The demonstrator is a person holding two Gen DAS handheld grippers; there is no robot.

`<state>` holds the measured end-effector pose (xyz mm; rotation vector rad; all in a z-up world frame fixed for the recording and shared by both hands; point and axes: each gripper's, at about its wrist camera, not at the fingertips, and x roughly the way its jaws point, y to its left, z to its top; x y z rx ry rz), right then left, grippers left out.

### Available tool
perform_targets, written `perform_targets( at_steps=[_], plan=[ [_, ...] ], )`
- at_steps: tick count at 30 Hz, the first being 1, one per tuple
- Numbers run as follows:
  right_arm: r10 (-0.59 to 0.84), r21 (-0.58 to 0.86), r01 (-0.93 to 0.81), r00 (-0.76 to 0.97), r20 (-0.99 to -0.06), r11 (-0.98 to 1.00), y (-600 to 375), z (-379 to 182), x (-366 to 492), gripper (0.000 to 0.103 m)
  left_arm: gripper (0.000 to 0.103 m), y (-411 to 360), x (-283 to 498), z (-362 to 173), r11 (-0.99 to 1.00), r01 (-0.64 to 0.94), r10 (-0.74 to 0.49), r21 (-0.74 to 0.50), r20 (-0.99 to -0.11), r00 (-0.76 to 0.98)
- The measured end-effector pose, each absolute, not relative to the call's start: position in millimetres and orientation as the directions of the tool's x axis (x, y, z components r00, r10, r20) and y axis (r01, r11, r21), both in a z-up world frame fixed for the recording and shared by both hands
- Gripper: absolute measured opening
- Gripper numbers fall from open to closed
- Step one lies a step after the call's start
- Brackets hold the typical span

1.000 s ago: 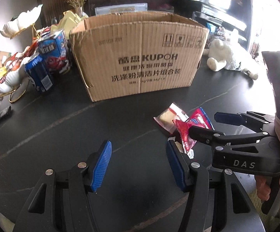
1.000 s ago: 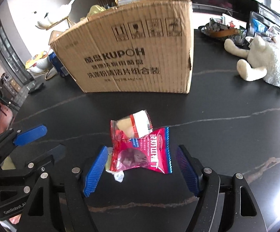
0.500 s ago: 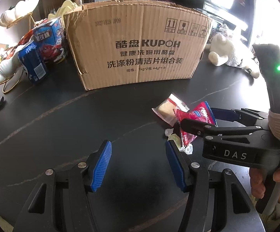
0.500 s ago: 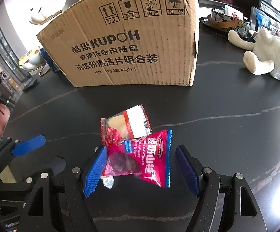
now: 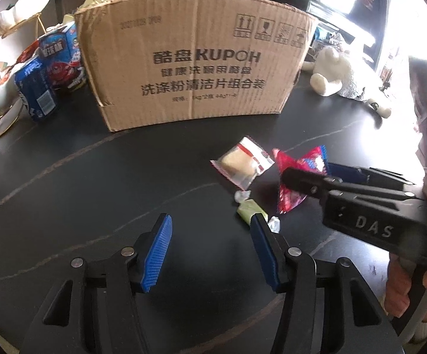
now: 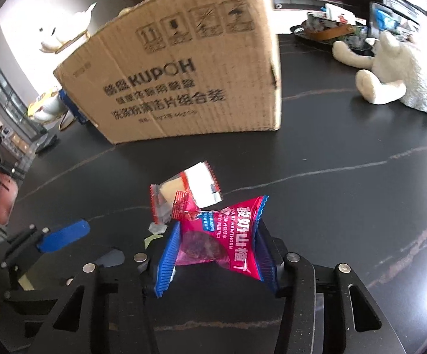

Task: Organize snacks
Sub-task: 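Grasp the pale green candy with the left tool while the right tool grasps the pink wafer pack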

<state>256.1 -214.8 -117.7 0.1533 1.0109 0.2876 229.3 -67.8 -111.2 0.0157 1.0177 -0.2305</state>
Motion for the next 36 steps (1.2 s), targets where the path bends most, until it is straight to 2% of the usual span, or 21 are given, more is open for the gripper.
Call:
perform_targets(
  at_steps=[9, 15, 21, 36],
  plan=[
    [0.160, 0.119, -0.109, 0.555, -0.816, 0.987, -223.2, -108.6, 247.0, 0.050, 0.046, -89.9, 234.0, -119.2, 0.974, 0.204, -0.189, -0.099, -0.853, 0.486],
    [0.131, 0.095, -0.092, 0.570, -0.811, 0.991, -229.5, -105.5, 246.3, 0.050, 0.040, -98.9, 241.0, -127.2, 0.978, 0.180, -0.180, -0.106, -0.863, 0.472],
    [0.131, 0.105, -0.079, 0.568, -0.812, 0.991, -232.7, -105.7, 247.6, 0.050, 0.028, -104.7, 242.0, -126.7, 0.979, 0.180, -0.171, -0.093, -0.859, 0.483],
    [0.146, 0.109, -0.100, 0.564, -0.813, 0.989, -227.4, -106.0, 245.5, 0.050, 0.026, -90.6, 235.9, -109.2, 0.984, 0.162, -0.155, -0.078, -0.826, 0.542]
  ],
)
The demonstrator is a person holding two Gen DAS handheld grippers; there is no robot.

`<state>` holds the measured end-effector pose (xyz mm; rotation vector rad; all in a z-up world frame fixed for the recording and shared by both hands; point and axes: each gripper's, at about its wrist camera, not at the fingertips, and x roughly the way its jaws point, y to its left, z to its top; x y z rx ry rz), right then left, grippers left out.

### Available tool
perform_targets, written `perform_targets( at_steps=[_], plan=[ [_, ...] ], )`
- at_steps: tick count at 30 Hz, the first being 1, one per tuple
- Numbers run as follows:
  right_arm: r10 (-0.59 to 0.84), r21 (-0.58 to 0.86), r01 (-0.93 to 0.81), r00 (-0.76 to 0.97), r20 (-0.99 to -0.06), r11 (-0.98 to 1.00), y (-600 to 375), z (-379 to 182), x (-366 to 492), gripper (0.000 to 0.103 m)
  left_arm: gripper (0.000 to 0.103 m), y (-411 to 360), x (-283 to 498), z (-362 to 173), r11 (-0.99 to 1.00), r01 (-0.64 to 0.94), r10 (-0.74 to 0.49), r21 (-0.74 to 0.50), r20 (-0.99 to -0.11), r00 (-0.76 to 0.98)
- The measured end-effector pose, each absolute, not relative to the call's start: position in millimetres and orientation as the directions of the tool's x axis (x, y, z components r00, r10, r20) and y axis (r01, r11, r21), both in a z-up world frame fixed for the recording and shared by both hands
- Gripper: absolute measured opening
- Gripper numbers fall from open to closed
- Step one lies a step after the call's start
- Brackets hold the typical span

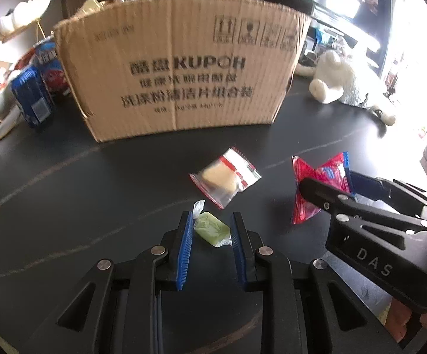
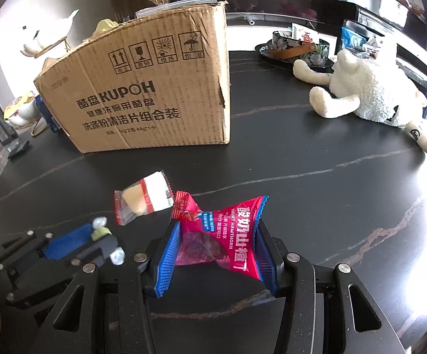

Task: Organize snacks
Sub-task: 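Grasp the pale green candy with the left tool while the right tool grasps the pink wafer pack, then lift both snacks into the cardboard box and open both tools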

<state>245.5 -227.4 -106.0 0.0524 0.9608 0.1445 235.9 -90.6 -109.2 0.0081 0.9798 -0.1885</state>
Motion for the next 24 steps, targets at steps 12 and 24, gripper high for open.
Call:
perform_targets(
  at_steps=[12, 24],
  plan=[
    [0.188, 0.139, -0.128, 0.604, -0.775, 0.982, -216.3, -80.1, 239.4, 0.050, 0.026, -69.0, 225.3, -66.3, 0.982, 0.167, -0.176, -0.090, -0.764, 0.621],
    [0.205, 0.142, -0.148, 0.685, -0.699, 0.979, -201.7, -24.4, 235.3, 0.050, 0.026, -43.0, 220.4, -3.5, 0.982, 0.170, -0.182, -0.084, -0.664, 0.725]
  ],
)
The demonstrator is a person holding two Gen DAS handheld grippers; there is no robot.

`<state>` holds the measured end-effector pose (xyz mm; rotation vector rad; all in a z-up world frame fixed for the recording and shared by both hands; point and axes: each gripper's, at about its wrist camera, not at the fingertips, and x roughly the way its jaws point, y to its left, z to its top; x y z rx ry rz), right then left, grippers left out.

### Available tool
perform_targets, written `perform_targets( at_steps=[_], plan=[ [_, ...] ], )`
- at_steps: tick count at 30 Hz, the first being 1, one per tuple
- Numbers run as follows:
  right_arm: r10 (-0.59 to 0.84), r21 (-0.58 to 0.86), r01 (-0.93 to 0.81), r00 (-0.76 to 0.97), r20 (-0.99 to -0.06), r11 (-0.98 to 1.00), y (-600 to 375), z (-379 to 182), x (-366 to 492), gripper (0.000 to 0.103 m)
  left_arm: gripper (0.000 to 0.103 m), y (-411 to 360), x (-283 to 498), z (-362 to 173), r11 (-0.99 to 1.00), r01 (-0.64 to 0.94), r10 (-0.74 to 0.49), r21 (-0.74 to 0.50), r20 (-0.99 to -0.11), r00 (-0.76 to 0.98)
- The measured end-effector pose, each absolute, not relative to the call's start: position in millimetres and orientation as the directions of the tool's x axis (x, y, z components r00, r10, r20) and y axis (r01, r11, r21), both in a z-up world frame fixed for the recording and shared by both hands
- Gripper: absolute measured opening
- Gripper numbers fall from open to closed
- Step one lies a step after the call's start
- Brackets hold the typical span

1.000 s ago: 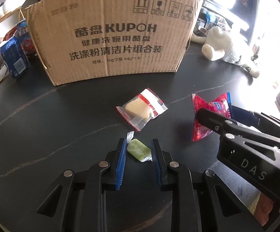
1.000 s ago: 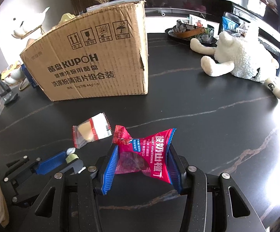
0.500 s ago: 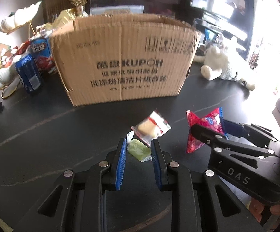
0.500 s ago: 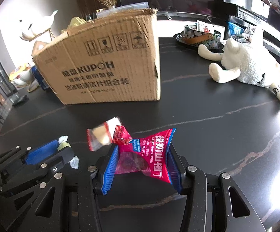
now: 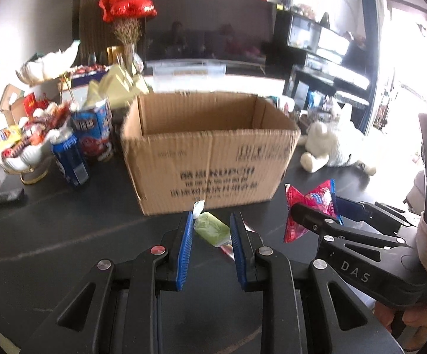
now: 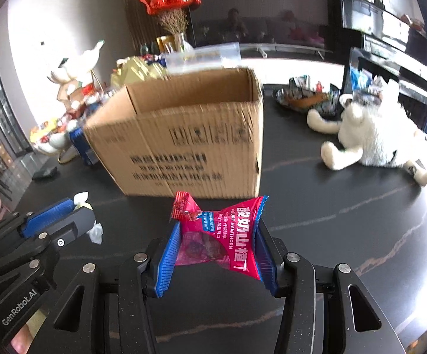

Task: Organize snacks
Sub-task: 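Lift both snacks into the cardboard box and open both tools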

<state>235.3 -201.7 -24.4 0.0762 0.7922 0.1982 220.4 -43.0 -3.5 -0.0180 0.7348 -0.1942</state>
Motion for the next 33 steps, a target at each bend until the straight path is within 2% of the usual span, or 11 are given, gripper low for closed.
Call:
perform_targets(
  at_steps=[15, 26, 33],
  plan=[
    [0.212, 0.095, -0.195, 0.762, -0.613, 0.976, -174.8, 40.5, 255.5, 0.050, 0.026, -18.1, 244.8, 57.1, 0.988, 0.154, -0.139, -0.023, -0.574, 0.807],
    [0.213, 0.071, -0.213, 0.777, -0.592, 0.975, -169.7, 70.6, 293.9, 0.050, 0.026, -15.0, 283.9, 78.0, 0.981, 0.190, -0.172, -0.030, -0.578, 0.798],
    [0.202, 0.063, -0.208, 0.761, -0.617, 0.976, -166.8, 70.7, 326.0, 0.050, 0.026, -17.0, 321.6, 75.2, 0.976, 0.216, -0.187, -0.027, -0.609, 0.770]
  ],
)
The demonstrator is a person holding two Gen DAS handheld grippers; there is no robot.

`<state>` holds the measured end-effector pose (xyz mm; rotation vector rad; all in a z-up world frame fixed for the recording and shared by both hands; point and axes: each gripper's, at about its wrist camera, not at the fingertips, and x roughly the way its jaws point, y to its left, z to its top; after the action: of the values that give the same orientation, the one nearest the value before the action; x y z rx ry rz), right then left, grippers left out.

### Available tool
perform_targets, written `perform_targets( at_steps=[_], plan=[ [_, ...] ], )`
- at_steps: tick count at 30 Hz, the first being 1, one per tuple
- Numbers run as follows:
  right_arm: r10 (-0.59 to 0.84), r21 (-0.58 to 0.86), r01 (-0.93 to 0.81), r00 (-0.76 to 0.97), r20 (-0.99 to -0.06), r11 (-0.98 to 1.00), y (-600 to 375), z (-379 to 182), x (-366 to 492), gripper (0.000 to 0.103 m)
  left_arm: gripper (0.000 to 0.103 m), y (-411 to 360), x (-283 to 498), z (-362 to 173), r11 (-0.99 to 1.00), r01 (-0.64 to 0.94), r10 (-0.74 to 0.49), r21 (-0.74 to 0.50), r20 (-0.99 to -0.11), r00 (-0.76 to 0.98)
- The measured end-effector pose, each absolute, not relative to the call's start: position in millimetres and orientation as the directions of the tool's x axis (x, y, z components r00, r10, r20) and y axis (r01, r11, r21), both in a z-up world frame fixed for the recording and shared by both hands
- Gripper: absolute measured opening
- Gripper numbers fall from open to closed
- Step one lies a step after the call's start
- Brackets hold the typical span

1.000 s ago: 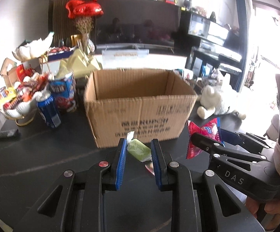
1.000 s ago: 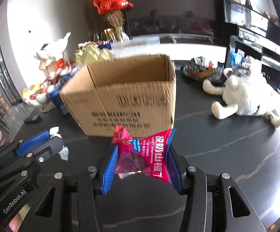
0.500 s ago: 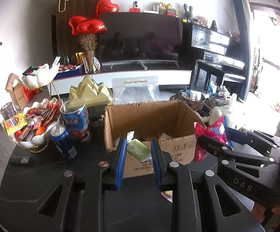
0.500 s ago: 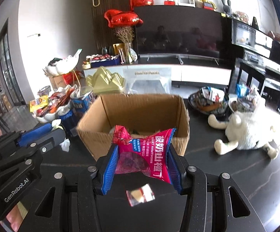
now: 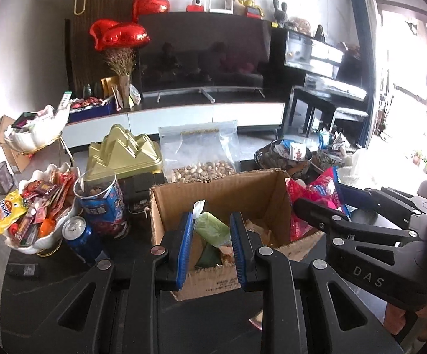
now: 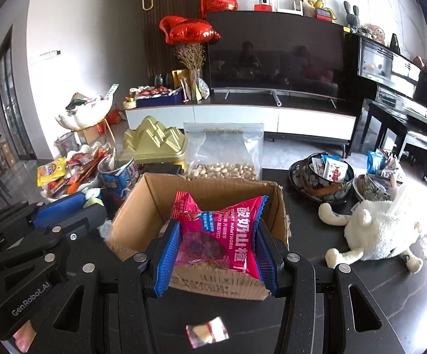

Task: Organize snacks
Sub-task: 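Lift both snacks into the cardboard box and open both tools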

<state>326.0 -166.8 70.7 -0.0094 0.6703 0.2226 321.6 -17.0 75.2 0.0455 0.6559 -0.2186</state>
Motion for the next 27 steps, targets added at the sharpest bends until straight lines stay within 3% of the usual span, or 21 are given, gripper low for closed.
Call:
perform_targets(
  at_steps=[6, 7, 11, 27],
  plan=[
    [0.186, 0.062, -0.191, 0.747, -0.639, 0.980, -166.2, 64.1, 346.0, 0.050, 0.029, -21.1, 350.4, 64.9, 0.976, 0.217, -0.165, -0.001, -0.654, 0.738],
    [0.181, 0.062, -0.185, 0.745, -0.642, 0.981, -166.6, 62.8, 349.4, 0.054, 0.031, -21.0, 354.6, 64.0, 0.979, 0.204, -0.144, 0.015, -0.659, 0.738],
    [0.163, 0.058, -0.167, 0.730, -0.664, 0.984, -168.4, 57.8, 355.7, 0.059, 0.048, -17.1, 352.0, 64.3, 0.982, 0.185, -0.124, 0.027, -0.646, 0.753],
    [0.108, 0.050, -0.099, 0.772, -0.626, 0.994, -180.0, 58.2, 292.3, 0.065, 0.051, -17.1, 292.9, 68.2, 0.974, 0.226, -0.161, 0.031, -0.608, 0.777]
  ],
)
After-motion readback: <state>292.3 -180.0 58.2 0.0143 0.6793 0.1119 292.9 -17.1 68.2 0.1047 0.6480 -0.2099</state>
